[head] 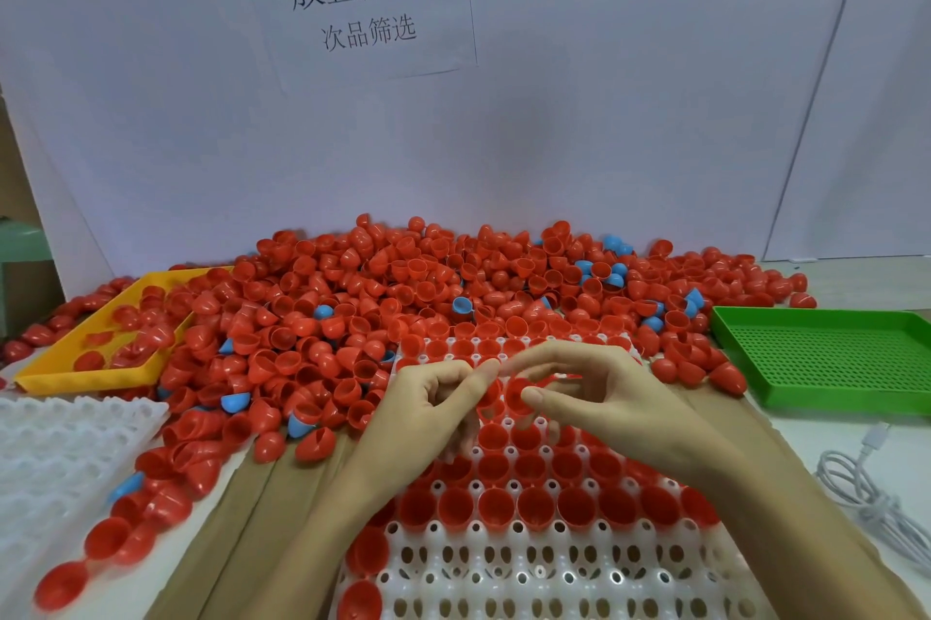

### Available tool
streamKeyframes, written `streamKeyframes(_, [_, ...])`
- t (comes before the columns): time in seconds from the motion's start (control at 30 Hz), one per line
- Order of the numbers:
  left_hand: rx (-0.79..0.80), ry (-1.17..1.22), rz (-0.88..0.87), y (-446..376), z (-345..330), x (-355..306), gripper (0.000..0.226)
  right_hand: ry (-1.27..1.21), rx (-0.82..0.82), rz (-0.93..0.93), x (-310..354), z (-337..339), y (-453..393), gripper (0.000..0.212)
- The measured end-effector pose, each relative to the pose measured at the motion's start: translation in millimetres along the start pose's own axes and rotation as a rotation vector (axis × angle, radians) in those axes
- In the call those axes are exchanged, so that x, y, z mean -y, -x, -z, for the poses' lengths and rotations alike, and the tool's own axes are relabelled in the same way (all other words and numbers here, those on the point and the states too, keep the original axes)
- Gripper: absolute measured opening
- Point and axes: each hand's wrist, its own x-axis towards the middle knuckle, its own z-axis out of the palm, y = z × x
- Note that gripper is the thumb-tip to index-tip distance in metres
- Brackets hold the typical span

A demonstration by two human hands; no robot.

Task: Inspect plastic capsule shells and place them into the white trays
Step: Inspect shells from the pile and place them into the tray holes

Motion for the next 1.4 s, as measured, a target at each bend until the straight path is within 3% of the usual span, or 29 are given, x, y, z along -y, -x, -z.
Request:
streamKeyframes(0.27, [0.046, -0.043, -0.009, 1, 0, 2, 0.053, -0.007, 0.014, -0.033, -4, -1, -1, 0.014])
streamKeyframes(0.53, [0.107, -0.007, 0.037, 2, -8, -3, 0.077, -0.163, 0.159, -0.116, -3, -9, 2, 0.023])
streamKeyframes(0.67, [0.065, -0.017, 0.023, 1, -7, 0, 0.085, -0.230, 0.224, -0.105, 0, -11, 2, 0.025])
streamKeyframes(0.87, [-0.007, -0.013, -0.021, -4, 6, 7, 0.078, -0.354, 0.172, -0.101, -1, -9, -1, 0.027])
streamKeyframes(0.93, [-0.099, -0.112, -0.051, -4, 14, 9, 0.070, -0.377, 0.148, -0.118, -3, -7, -1, 0.027])
streamKeyframes(1.07, [-0.247, -0.531, -0.206, -4, 22, 18, 0.052, -0.439, 0.109, -0.163, -8, -5, -3, 0.025])
streamKeyframes(1.23, [-0.055, -0.825, -0.142, -5, 20, 34, 0.054, -0.466, 0.082, -0.183, -11, -2, -3, 0.028])
streamKeyframes(1.4, [0.013, -0.839, -0.057, -5, 16, 41, 0.049, -0.428, 0.079, -0.195, -12, -3, -4, 0.035])
